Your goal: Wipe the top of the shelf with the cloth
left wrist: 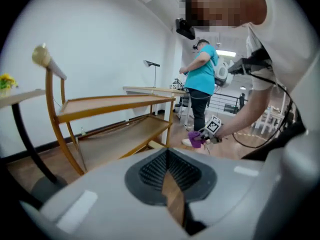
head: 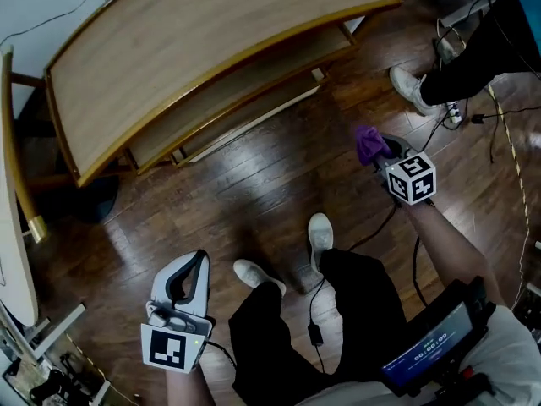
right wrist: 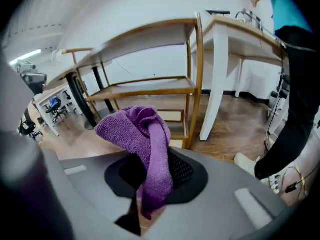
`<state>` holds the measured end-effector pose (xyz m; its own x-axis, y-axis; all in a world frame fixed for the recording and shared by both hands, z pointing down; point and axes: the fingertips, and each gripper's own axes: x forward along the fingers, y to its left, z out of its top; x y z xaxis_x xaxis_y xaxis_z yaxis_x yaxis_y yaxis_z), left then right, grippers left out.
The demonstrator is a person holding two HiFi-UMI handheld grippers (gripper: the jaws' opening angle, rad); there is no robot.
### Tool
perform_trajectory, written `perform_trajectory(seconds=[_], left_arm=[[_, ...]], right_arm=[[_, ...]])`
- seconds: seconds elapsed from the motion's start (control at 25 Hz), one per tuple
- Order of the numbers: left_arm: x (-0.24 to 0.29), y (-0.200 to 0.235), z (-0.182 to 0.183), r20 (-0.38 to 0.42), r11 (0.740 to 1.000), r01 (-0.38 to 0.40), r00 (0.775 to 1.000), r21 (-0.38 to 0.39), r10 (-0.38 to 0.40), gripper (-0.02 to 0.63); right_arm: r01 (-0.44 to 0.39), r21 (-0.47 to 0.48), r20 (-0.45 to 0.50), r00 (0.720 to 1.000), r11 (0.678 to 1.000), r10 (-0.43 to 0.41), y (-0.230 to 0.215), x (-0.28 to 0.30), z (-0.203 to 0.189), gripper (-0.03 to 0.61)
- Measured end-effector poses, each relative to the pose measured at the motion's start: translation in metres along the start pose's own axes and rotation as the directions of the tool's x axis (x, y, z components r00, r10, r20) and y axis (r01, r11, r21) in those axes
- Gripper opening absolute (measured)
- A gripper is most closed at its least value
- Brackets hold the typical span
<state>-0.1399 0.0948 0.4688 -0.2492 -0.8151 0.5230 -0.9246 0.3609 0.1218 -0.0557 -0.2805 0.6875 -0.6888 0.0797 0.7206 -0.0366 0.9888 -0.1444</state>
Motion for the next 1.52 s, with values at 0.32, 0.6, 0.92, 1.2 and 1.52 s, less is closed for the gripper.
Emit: perform_trajectory(seconds=[0.32, 0.6, 0.92, 1.2, 1.52], left_arm=[[-0.142, -0.041, 0.152, 0.079, 0.991, -0.113, 0.99, -0.069, 0.119, 0.021], [-0.247, -0.103, 0.203, 0.182, 0.999, -0.038, 0.982, -0.008, 0.039, 0.021], [-0.318, -0.166, 0.223, 0.242, 0.993, 0.111, 0.963, 0.05, -0.12, 0.02], [-0.351, -0.214, 0.216, 0.296, 0.998, 0.045, 0.954, 0.044, -0.056, 0.02], [-0.359, -0.277, 0.222, 0.323, 1.0, 0.003, 0.946, 0.009, -0.005, 0.02]], right_arm=[[-0.009, 0.026, 0.128, 0.992, 1.0, 0.005, 0.068, -0.242, 0.12, 0.078], [-0.027, 0.077, 0.263, 0.965, 0.997, 0.006, 0.173, -0.398, 0.153, 0.078], [-0.035, 0.151, 0.387, 0.922, 0.988, -0.027, 0.258, -0.531, 0.161, 0.08], [-0.111, 0.058, 0.465, 0.882, 0.992, 0.072, 0.289, -0.584, 0.166, 0.08], [-0.204, -0.097, 0.489, 0.843, 0.974, 0.225, 0.314, -0.63, 0.155, 0.08]])
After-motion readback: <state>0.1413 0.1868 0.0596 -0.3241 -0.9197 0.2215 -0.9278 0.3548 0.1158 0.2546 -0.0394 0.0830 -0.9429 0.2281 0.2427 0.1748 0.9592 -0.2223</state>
